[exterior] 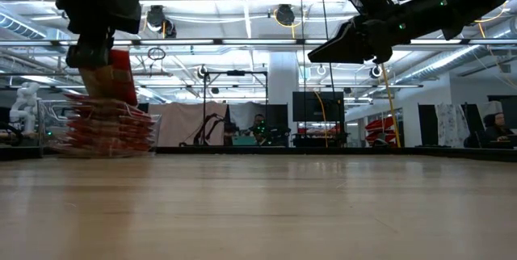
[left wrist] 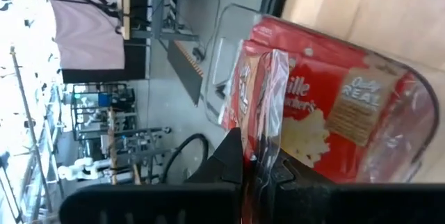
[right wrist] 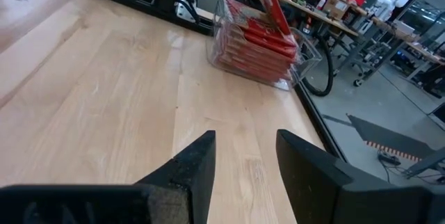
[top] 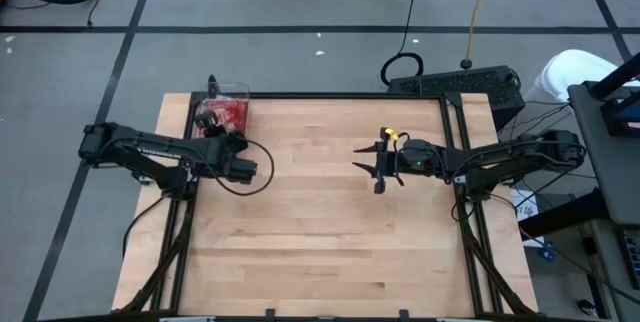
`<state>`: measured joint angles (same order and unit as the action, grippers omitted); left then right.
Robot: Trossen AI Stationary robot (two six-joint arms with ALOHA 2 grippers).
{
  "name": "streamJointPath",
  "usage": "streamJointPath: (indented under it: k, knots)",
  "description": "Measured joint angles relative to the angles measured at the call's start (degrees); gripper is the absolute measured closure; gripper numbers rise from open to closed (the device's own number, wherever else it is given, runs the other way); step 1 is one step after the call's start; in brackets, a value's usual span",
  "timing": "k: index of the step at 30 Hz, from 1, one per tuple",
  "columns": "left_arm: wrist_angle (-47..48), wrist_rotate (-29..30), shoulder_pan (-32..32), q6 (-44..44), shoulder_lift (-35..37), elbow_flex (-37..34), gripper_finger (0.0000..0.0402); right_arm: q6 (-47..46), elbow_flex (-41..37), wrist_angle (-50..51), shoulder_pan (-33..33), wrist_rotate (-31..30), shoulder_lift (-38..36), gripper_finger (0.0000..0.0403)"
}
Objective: Sort popcorn bags into baskets
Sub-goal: Put the red popcorn bag into the transparent bin
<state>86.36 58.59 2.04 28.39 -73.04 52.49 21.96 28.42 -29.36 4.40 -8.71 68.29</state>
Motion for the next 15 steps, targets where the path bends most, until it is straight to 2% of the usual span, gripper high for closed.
streamJointPath:
  k: [2,6,15]
  knots:
    - [-0.64,-1.49,-0.02,-0.26,0.00,0.00,0.0392,0.08,0.00,0.00,0.00,0.01,0.00,0.0259]
    - [-1.11,-8.59,-1.15,-1.43,0.00,0.00,0.0361,0.15,0.00,0.02,0.00,0.02,0.00,0.0259]
    - [-2.44,-14.63,-2.78,-1.44,0.00,0.00,0.0305,0.15,0.00,0.39,-0.02,0.02,0.00,0.0259]
